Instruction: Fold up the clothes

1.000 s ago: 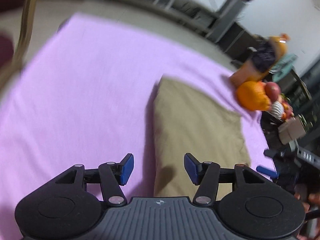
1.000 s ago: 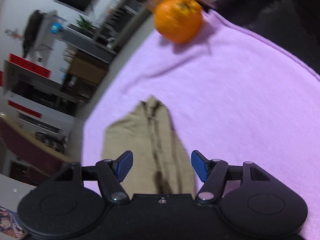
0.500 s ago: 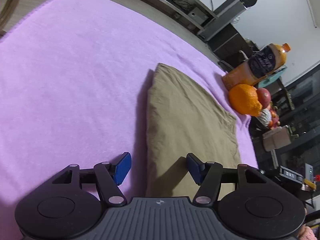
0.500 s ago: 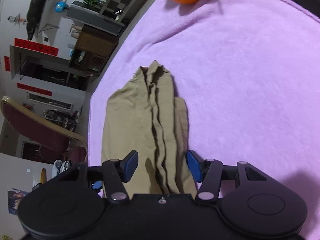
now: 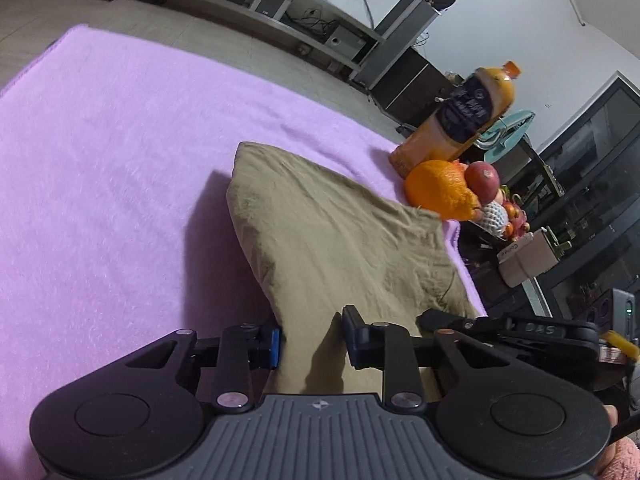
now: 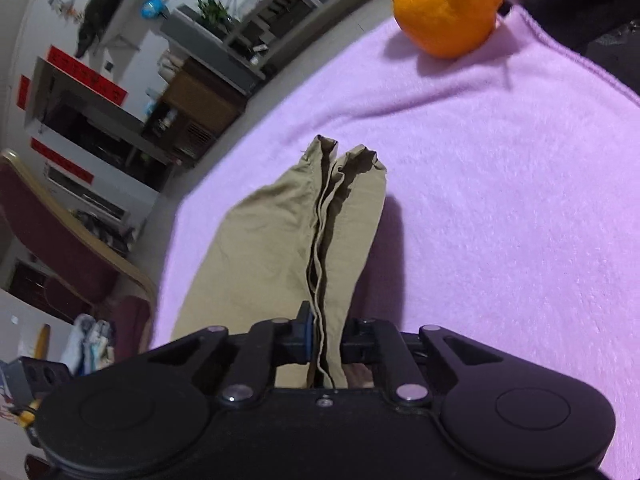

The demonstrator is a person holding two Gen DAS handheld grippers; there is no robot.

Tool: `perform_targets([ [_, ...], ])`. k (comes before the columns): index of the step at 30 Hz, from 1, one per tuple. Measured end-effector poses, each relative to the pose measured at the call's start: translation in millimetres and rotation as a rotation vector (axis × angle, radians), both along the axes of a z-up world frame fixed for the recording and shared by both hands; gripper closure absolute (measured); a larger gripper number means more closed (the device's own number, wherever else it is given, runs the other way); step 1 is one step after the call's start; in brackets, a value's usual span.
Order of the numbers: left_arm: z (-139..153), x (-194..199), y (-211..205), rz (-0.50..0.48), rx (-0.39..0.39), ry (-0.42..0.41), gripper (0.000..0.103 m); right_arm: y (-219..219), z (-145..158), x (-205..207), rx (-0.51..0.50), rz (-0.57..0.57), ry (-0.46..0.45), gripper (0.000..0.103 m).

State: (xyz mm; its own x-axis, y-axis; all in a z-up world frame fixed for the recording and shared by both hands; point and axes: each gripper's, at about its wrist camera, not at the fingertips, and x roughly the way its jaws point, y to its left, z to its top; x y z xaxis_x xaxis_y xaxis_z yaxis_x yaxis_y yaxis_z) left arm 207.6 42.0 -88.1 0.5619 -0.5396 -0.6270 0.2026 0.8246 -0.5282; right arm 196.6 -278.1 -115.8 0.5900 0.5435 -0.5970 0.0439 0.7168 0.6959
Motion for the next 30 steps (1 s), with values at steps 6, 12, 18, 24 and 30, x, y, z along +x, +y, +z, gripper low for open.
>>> perform_targets([
  [6,40.2,-27.9,-52.0,-0.091,-0.026,-0.067,0.077,-51.0,42.9,-52.3,0.043,-0.081,-0.085,0.094],
  [12,51.2,-21.7,-157.8,-0.199,0.007,-0.104,0.077,-129.6,60.9,-83.2,0.038,-0.237,-0.133,0.094],
  [18,30.2,3.4,-247.3,-0.243,0.006,-0.071,0.077,-194.9,65.5,-73.8,-0.049,-0.323,-0.133,0.094],
  [24,-33.3,40.7,-278.9,-0.195,0.088,0.063,0.061,-223.7,22.7,-24.6,-0.152,-0.338,0.007,0.093],
  [30,-31.2,42.2,-252.5,-0.139,0.075,0.091,0.062,-241.8,-8.7,-15.0,-0.16,-0.391,0.112,0.058],
])
